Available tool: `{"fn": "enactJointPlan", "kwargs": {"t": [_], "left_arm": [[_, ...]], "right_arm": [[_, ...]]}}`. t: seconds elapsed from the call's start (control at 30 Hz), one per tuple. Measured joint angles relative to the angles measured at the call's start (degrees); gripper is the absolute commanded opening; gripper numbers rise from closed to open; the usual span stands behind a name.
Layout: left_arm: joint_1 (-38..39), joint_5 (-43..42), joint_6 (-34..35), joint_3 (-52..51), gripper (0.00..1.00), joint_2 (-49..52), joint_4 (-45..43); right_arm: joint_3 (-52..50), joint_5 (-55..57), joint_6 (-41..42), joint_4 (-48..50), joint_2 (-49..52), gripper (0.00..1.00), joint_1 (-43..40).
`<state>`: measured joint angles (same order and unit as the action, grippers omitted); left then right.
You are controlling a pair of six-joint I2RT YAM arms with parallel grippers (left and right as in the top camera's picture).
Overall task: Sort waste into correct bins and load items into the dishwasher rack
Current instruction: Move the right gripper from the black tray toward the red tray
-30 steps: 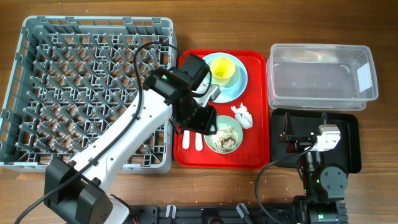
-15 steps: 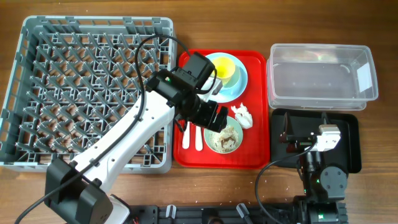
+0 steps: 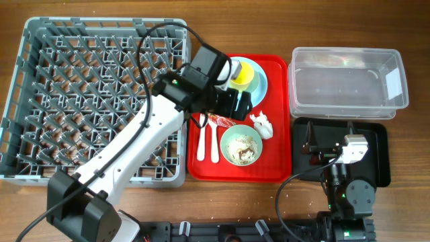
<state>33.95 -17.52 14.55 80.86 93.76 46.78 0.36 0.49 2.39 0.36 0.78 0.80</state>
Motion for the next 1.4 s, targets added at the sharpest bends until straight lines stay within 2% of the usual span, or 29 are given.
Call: {"fn": "enactJointPlan", "kwargs": {"t": [0.07, 0.1, 0.17, 0.2, 0.23, 0.27, 0.37, 0.4, 0.47, 0.53, 0.57, 0.67, 0.8, 0.97, 1.0, 1.07, 1.1, 1.17, 1.2, 1.27, 1.3, 1.4], "left_arm": [[-0.61, 0.15, 0.02, 0.0, 1.0, 0.0, -0.37], [-0.61, 0.15, 0.04, 0.0, 0.68, 0.0, -1.07], [-0.61, 0.15, 0.52, 0.0, 0.23, 0.0, -4.55], [-0.61, 0.2, 0.68, 0.0, 0.11, 0.0, -5.92], [-0.61, 0.17, 0.98, 0.0, 0.1, 0.0, -5.92], [-0.59, 0.15, 1.53, 0.0, 0.12, 0.09, -5.2], [-0.61, 1.03, 2.16, 0.09, 0.12, 1.18, -0.35], [-0.59, 1.77, 2.51, 0.09, 0.2, 2.01, 0.07], [-0.48, 2.75, 4.5, 0.11, 0.2, 2.62, 4.68], [0.09, 4.87, 5.35, 0.09, 0.28, 2.64, 8.33], [0.28, 5.79, 5.68, 0.09, 0.33, 2.64, 8.59], [0.33, 9.38, 6.27, 0.09, 0.36, 2.64, 9.6], [0.33, 13.64, 12.13, -2.89, 0.46, 2.69, 6.43], [0.98, 14.69, 15.3, -7.69, 0.4, 2.8, -0.28], [0.98, 14.71, 15.43, -8.24, 0.29, 2.89, -0.76], [0.98, 14.71, 15.67, -8.39, 0.22, 3.13, -0.46], [0.92, 14.69, 15.8, -8.37, 0.24, 3.1, 0.79], [0.35, 14.64, 15.41, -7.06, 0.31, 2.69, 5.57], [-0.74, 14.67, 15.17, -5.49, 0.41, 1.31, 8.94], [-4.39, 14.69, 14.71, -2.21, 0.7, -5.66, 9.86], [-6.54, 14.86, 14.73, -0.92, 0.98, -10.86, 9.77], [-12.61, 15.08, 14.49, 0.52, 1.0, -22.88, 10.71]], "right_arm": [[0.0, 0.0, 0.0, 0.0, 0.0, 1.0, 0.0], [0.0, 0.0, 0.0, 0.0, 0.0, 1.0, 0.0], [0.0, 0.0, 0.0, 0.0, 0.0, 1.0, 0.0], [0.0, -0.02, 0.0, 0.0, 0.0, 1.0, 0.0], [0.0, 0.0, 0.0, 0.0, 0.0, 1.0, 0.0], [0.0, 0.0, 0.0, 0.0, 0.0, 1.0, 0.0], [0.0, 0.0, 0.0, 0.0, 0.0, 1.0, 0.0], [0.0, 0.0, 0.0, 0.0, 0.0, 1.0, 0.0], [0.0, -0.02, 0.0, 0.02, 0.0, 1.0, 0.0], [0.0, -0.02, 0.0, 0.02, 0.0, 1.0, 0.0], [0.0, -0.02, 0.0, 0.02, 0.0, 1.0, 0.0], [0.0, 0.0, 0.0, 0.02, 0.0, 1.0, 0.0], [0.0, 0.0, 0.0, 0.02, 0.0, 1.0, 0.0], [0.0, -0.02, 0.0, 0.02, 0.0, 1.0, 0.0], [0.0, -0.02, 0.0, 0.02, 0.0, 1.0, 0.0], [0.0, 0.0, 0.0, 0.02, 0.0, 1.0, 0.0], [0.0, 0.0, 0.0, 0.02, 0.0, 1.0, 0.0], [0.0, 0.0, 0.0, 0.0, 0.0, 1.0, 0.0], [0.0, 0.0, 0.0, 0.0, 0.0, 1.0, 0.0], [0.0, 0.0, 0.0, 0.07, 0.0, 1.0, 0.0], [0.0, -0.13, 0.85, 0.72, 0.0, 1.0, 0.0], [0.0, -4.72, 10.45, 1.92, 0.02, 1.0, 0.0]]}}
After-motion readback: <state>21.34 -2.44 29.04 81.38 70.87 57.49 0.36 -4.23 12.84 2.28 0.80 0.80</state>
